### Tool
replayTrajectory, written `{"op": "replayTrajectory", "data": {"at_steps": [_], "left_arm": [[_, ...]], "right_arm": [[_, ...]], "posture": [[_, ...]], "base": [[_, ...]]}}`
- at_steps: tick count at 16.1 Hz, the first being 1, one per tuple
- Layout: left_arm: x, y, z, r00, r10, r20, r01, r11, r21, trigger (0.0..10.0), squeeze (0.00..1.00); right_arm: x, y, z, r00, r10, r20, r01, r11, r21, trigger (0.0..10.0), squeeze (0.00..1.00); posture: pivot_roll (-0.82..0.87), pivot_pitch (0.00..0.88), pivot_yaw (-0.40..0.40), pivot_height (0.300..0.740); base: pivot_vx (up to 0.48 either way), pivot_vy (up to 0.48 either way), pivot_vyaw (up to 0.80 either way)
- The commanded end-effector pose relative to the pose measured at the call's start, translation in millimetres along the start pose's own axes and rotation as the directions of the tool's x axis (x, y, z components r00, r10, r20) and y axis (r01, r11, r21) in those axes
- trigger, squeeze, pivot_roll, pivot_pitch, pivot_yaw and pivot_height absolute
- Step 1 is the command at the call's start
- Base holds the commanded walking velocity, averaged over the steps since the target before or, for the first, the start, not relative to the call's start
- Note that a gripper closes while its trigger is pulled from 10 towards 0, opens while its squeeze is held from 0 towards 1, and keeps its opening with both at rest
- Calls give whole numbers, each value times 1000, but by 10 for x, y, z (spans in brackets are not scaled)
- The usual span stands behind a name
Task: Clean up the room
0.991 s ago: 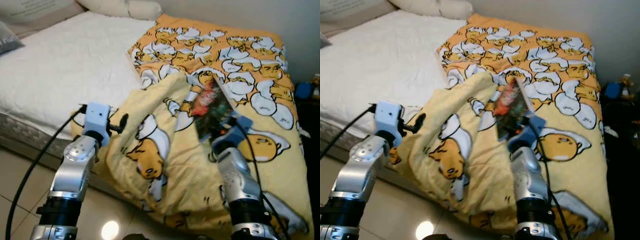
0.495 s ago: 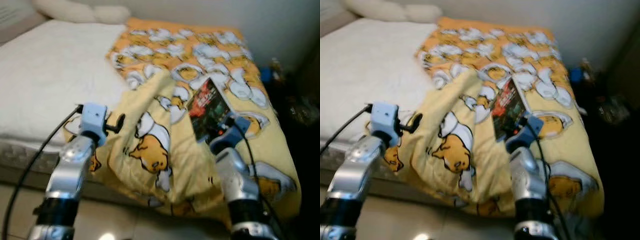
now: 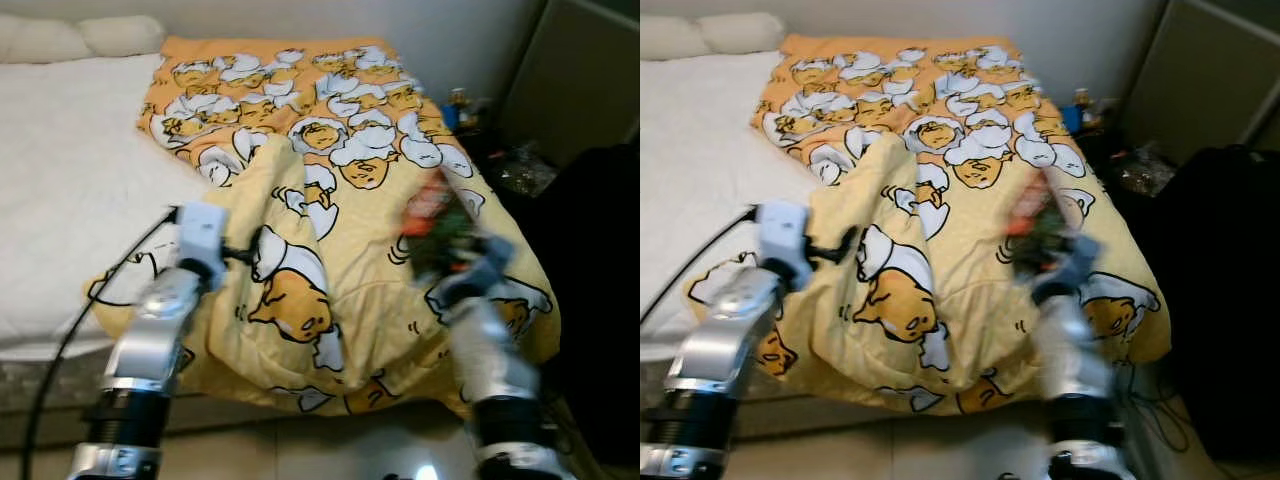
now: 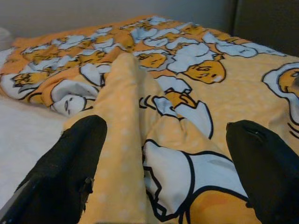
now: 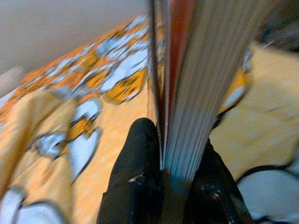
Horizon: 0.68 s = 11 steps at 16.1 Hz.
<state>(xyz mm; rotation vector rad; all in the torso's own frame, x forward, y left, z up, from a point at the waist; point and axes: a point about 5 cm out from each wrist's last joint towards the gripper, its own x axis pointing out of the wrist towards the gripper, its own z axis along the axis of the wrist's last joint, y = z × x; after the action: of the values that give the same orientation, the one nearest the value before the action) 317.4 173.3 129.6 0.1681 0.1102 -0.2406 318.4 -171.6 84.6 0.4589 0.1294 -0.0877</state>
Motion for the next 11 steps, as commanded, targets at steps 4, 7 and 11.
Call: {"op": "replayTrajectory", "data": {"at_steps": [4,7,11], "left_arm": [[-18,99,-26,999,32,-16,-32,999,0,10000,184],[1,105,-12,999,39,-14,-39,999,-14,10000,184],[13,115,2,999,42,-10,-42,999,-19,10000,192]], "right_arm": [[57,166,121,996,56,68,-54,998,-27,10000,0],[44,329,94,985,165,44,-162,985,-64,10000,0],[39,437,72,978,207,34,-202,973,-114,10000,0]], "posture": [[92,0,5,740],[80,0,12,740],[85,0,-1,740]], "base": [[0,334,-800],[0,331,0],[0,353,0]]}}
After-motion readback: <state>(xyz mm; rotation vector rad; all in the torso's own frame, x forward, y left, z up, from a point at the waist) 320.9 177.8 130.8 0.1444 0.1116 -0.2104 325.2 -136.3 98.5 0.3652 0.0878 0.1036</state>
